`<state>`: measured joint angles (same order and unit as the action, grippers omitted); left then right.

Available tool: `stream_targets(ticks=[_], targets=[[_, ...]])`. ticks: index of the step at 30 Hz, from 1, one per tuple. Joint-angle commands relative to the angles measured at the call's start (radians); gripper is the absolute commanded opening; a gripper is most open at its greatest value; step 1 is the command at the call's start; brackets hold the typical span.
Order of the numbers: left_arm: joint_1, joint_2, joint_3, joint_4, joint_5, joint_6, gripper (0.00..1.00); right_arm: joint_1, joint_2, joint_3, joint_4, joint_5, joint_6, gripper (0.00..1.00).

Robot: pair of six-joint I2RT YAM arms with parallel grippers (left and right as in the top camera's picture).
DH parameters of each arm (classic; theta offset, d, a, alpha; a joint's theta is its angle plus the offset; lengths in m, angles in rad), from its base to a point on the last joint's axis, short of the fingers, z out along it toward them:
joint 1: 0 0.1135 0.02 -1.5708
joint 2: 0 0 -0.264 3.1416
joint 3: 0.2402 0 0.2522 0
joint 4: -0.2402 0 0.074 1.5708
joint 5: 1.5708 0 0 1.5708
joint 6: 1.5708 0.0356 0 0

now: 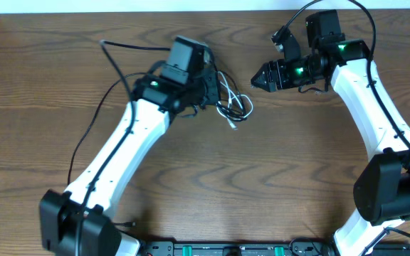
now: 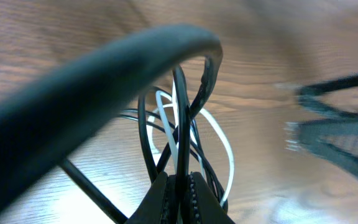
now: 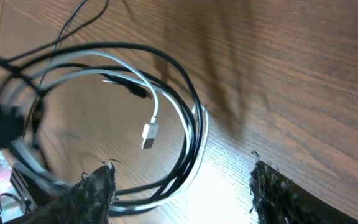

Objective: Untangle cables

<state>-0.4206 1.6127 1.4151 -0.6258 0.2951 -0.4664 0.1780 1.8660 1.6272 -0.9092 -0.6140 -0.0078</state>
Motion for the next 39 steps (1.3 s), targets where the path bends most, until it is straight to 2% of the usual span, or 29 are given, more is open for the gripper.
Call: stream_targets(ticks=[1, 6, 17, 22, 29, 33, 39], targets=[[0.05, -0.048, 0.008, 0.01, 0.172, 0.028, 0.07, 0.007, -0.003, -0.004, -0.003, -0.021, 0.008, 0.68], [0.11, -0.049, 0.007, 0.009, 0.294, 0.016, 0.07, 0.018, -0.003, -0.004, -0.002, -0.021, 0.008, 0.68], [0.122, -0.049, 0.007, 0.021, 0.295, 0.002, 0.07, 0.065, -0.003, -0.004, 0.0, -0.003, 0.006, 0.67], [0.13, -0.048, 0.007, 0.021, 0.291, 0.001, 0.07, 0.066, -0.003, -0.004, 0.0, -0.027, 0.0, 0.63], [0.13, -0.047, 0.007, 0.02, 0.289, -0.007, 0.07, 0.066, -0.005, -0.004, 0.006, -0.346, -0.228, 0.61], [0.129, -0.047, 0.007, 0.013, 0.289, -0.029, 0.07, 0.074, -0.006, -0.004, 0.019, -0.389, -0.253, 0.61], [0.13, -0.047, 0.007, 0.013, 0.289, -0.029, 0.07, 0.132, -0.005, -0.004, -0.005, -0.364, -0.36, 0.56]])
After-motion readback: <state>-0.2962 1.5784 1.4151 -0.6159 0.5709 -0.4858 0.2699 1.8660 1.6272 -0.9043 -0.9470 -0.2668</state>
